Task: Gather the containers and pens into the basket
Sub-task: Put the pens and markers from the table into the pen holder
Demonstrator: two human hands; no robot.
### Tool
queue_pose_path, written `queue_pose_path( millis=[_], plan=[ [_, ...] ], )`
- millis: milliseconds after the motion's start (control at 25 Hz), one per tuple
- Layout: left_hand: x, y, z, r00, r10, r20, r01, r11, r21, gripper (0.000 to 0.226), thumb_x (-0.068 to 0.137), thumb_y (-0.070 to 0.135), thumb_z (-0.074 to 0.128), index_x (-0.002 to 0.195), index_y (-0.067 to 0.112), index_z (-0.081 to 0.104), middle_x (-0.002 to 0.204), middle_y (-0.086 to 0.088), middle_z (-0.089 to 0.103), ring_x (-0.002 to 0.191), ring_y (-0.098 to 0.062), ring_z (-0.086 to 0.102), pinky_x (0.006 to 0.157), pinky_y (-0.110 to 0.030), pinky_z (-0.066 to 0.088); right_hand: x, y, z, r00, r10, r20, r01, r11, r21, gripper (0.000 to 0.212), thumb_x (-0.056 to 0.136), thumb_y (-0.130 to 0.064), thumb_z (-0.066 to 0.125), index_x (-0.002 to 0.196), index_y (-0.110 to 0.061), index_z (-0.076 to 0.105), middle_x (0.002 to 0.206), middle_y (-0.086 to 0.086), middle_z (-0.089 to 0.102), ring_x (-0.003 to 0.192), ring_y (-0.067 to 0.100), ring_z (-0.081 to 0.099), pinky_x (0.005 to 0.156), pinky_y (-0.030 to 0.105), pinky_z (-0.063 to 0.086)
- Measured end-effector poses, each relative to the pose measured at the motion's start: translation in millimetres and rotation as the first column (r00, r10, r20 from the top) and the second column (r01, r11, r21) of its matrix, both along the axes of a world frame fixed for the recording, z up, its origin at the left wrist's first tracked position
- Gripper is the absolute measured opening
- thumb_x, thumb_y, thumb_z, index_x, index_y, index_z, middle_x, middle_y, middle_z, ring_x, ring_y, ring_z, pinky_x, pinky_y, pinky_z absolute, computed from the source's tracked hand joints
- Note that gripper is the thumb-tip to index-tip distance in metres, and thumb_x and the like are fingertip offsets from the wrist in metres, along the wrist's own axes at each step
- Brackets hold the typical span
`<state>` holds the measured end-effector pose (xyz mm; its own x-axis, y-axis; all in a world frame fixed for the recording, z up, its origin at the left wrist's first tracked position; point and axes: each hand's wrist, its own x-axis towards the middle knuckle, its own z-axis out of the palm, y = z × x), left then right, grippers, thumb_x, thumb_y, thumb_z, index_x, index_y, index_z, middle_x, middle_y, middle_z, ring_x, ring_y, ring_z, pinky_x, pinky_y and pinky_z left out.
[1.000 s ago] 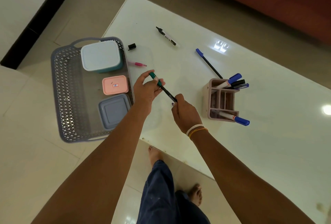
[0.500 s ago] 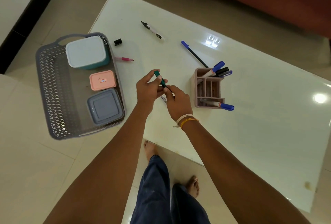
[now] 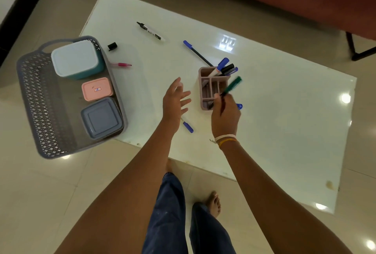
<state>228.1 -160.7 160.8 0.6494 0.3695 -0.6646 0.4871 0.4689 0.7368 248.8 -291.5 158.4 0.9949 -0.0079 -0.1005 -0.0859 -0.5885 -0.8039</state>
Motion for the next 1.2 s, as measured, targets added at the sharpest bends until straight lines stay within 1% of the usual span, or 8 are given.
queue_pose_path(
  millis=[120, 280, 480, 680, 800, 920, 1120, 1200],
  plan=[
    [-15, -2, -8, 0.997, -0.011, -0.079, 0.01, 1.0, -0.003, 0.044, 0.101, 0.042, 0.038, 0.141, 0.024, 0.043, 0.129, -0.012, 0.061, 0.11, -0.03, 0.06, 0.102, -0.051, 0.043, 9, -7, 0, 0.996, -0.01, -0.09, 0.005, 0.999, -0.052, 0.022, 0.096, -0.026, 0.054, 0.098, -0.006, 0.061, 0.077, -0.001, 0.061, 0.063, 0.005, 0.055, 0.069, 0.011, 0.051],
    [-25, 1, -13, 0.993, -0.02, -0.116, 0.021, 1.0, 0.01, 0.041, 0.102, 0.038, 0.038, 0.137, 0.018, 0.045, 0.118, -0.014, 0.063, 0.102, -0.029, 0.062, 0.096, -0.046, 0.046, 10, -5, -6, 0.96, 0.112, -0.257, -0.134, 0.988, -0.073, 0.025, 0.09, -0.024, 0.065, 0.111, -0.01, 0.062, 0.099, 0.005, 0.069, 0.081, 0.012, 0.06, 0.083, 0.024, 0.053],
    [-32, 20, -19, 0.978, 0.045, -0.206, -0.04, 0.999, 0.028, 0.036, 0.101, 0.037, 0.04, 0.128, 0.014, 0.05, 0.103, -0.01, 0.065, 0.094, -0.027, 0.063, 0.094, -0.047, 0.047, -1, -3, 2, 0.987, 0.148, -0.067, -0.151, 0.988, -0.043, 0.041, 0.076, -0.022, 0.07, 0.112, -0.017, 0.051, 0.095, 0.0, 0.065, 0.081, 0.019, 0.065, 0.075, 0.029, 0.058],
    [-37, 46, -22, 0.968, 0.051, -0.247, -0.024, 0.994, 0.108, 0.035, 0.1, 0.032, 0.041, 0.128, 0.014, 0.053, 0.102, -0.01, 0.067, 0.087, -0.026, 0.065, 0.077, -0.037, 0.051, 2, 28, 19, 0.945, 0.313, 0.098, -0.31, 0.95, -0.046, 0.015, 0.076, -0.014, 0.065, 0.087, -0.013, 0.055, 0.069, -0.002, 0.052, 0.062, 0.017, 0.054, 0.06, 0.026, 0.051],
    [-41, 60, -28, 0.962, 0.074, -0.264, -0.027, 0.984, 0.178, 0.033, 0.099, 0.03, 0.041, 0.125, 0.013, 0.054, 0.094, -0.007, 0.068, 0.079, -0.022, 0.064, 0.07, -0.032, 0.05, -7, 55, 3, 0.794, 0.587, -0.159, -0.608, 0.773, -0.182, 0.014, 0.081, -0.022, 0.061, 0.092, -0.015, 0.057, 0.062, 0.003, 0.054, 0.063, 0.024, 0.059, 0.061, 0.03, 0.048],
    [-46, 72, -36, 0.949, 0.084, -0.304, -0.019, 0.978, 0.21, 0.03, 0.101, 0.03, 0.04, 0.123, 0.015, 0.054, 0.094, -0.006, 0.067, 0.082, -0.023, 0.065, 0.072, -0.033, 0.053, -32, 68, -31, 0.716, 0.518, -0.468, -0.695, 0.588, -0.414, 0.04, 0.089, -0.029, 0.054, 0.123, -0.01, 0.044, 0.104, 0.014, 0.062, 0.096, 0.034, 0.064, 0.076, 0.036, 0.05],
    [-56, 86, -50, 0.94, 0.072, -0.333, -0.008, 0.982, 0.191, 0.021, 0.099, 0.029, 0.041, 0.113, 0.02, 0.054, 0.087, -0.004, 0.066, 0.075, -0.021, 0.062, 0.07, -0.033, 0.05, -42, 65, -65, 0.77, 0.39, -0.506, -0.635, 0.554, -0.539, 0.029, 0.094, -0.025, 0.049, 0.119, -0.008, 0.046, 0.114, 0.012, 0.057, 0.098, 0.033, 0.065, 0.076, 0.037, 0.051],
    [-59, 88, -52, 0.938, 0.071, -0.34, -0.006, 0.982, 0.187, 0.02, 0.099, 0.028, 0.041, 0.112, 0.02, 0.054, 0.088, -0.004, 0.066, 0.075, -0.02, 0.062, 0.067, -0.031, 0.048, -38, 63, -69, 0.76, 0.38, -0.528, -0.629, 0.636, -0.448, 0.023, 0.092, -0.026, 0.051, 0.106, -0.01, 0.056, 0.107, 0.011, 0.058, 0.094, 0.031, 0.063, 0.077, 0.037, 0.05]
  ],
)
